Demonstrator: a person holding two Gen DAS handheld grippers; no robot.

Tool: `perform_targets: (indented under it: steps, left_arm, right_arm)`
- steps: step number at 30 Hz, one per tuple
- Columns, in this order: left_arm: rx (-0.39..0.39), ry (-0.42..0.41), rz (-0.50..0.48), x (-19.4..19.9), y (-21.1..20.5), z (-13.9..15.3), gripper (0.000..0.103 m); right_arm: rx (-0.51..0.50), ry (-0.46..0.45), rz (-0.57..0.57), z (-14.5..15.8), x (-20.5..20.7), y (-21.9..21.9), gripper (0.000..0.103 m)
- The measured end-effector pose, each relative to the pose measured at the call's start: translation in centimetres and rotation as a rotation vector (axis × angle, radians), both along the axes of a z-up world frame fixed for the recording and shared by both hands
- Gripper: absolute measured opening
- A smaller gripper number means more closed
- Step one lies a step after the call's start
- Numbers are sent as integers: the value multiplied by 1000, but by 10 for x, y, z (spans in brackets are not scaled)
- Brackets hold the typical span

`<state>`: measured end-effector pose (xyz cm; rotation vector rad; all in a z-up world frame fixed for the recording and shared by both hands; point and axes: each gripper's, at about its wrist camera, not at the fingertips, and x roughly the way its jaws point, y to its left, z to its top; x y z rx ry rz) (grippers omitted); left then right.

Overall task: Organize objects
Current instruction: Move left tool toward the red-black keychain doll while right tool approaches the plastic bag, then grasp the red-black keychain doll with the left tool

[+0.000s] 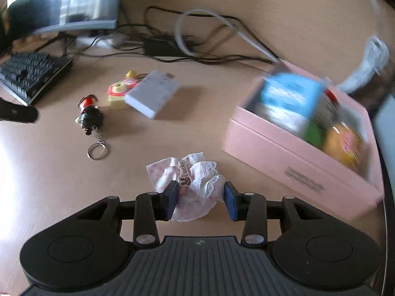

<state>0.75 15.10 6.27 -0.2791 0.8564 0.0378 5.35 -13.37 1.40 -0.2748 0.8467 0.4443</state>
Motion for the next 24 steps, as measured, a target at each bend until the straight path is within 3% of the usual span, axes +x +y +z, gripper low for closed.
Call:
perform_targets:
  steps: [2, 3, 8, 15, 19, 22, 24]
  left_arm:
    - [11, 11, -21, 12, -5, -1, 18]
    - [15, 13, -27, 17, -8, -1, 18]
    - [-28, 29, 7, 36, -15, -5, 19]
    - [-243, 68, 227, 54, -6, -22, 19]
    - [-216, 72, 277, 68, -11, -29, 41]
    - [-175, 63, 331, 77, -13, -34, 42]
    - [-108, 52, 321, 82, -19, -32, 42]
  right_arm:
    - [3, -9, -26, 2, -6, -10, 63]
    - [2, -16, -38, 3, -9, -14, 65]
    - [11, -13, -86, 3, -19, -26, 71]
    - [25, -5, -149, 2, -29, -39, 74]
    - [34, 0, -166, 0, -32, -45, 75]
    - [20, 8, -177, -3, -34, -45, 75]
    - [18, 4, -179, -2, -35, -47, 75]
